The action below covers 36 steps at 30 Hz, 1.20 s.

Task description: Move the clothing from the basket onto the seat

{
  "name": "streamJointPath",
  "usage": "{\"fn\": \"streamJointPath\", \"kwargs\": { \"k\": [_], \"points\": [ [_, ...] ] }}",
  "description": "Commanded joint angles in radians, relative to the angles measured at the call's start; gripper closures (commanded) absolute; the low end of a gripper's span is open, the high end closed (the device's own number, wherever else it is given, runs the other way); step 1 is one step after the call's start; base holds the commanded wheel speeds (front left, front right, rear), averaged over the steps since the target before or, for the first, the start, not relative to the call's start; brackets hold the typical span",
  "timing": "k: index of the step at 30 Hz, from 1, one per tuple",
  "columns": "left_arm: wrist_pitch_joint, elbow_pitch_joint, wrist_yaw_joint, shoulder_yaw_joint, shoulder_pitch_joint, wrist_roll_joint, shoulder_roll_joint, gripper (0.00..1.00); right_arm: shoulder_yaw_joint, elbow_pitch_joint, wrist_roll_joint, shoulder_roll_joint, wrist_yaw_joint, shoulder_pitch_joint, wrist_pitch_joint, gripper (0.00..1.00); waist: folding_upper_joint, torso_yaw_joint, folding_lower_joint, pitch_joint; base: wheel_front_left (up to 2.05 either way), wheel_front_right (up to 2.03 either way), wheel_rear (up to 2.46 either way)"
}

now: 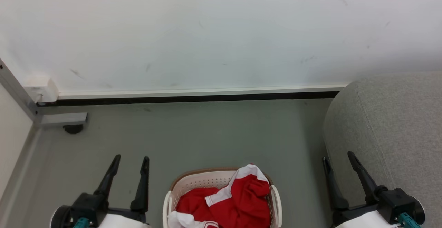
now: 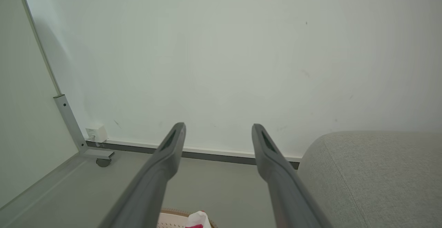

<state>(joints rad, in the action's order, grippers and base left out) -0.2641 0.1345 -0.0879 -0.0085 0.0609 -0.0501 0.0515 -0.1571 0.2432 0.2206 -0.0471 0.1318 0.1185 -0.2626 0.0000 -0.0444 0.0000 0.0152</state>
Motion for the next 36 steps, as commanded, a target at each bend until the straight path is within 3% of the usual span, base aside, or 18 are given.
{"fn": "streamJointPath", "kwargs": {
  "k": [1, 18, 26, 36],
  "points": [
    [-0.001, -0.004, 0.000, 0.009, 0.005, 0.018, 0.003, 0.00, 0.000, -0.005, 0.005, -0.006, -0.002, 0.012, -0.003, 0.00, 0.0000, -0.012, 0.0000, 0.014, 0.00, 0.00, 0.00],
    [-0.001, 0.061, -0.006, -0.007, 0.078, 0.035, 0.010, 0.00, 0.008, -0.022, 0.000, -0.006, -0.002, 0.060, -0.003, 0.00, 0.0000, -0.110, 0.0000, 0.145, 0.00, 0.00, 0.00],
    [-0.001, 0.232, -0.024, -0.041, 0.158, 0.042, 0.049, 0.00, 0.008, -0.040, 0.016, -0.005, -0.002, 0.090, -0.003, 0.00, 0.0000, -0.176, 0.0000, 0.229, 0.00, 0.00, 0.00],
    [0.016, 0.596, -0.041, -0.183, 0.327, 0.095, 0.145, 0.00, -0.001, -0.087, 0.054, -0.005, -0.002, 0.133, -0.002, 0.00, 0.0000, -0.254, 0.0000, 0.348, 0.00, 0.00, 0.00]
  ]
}}
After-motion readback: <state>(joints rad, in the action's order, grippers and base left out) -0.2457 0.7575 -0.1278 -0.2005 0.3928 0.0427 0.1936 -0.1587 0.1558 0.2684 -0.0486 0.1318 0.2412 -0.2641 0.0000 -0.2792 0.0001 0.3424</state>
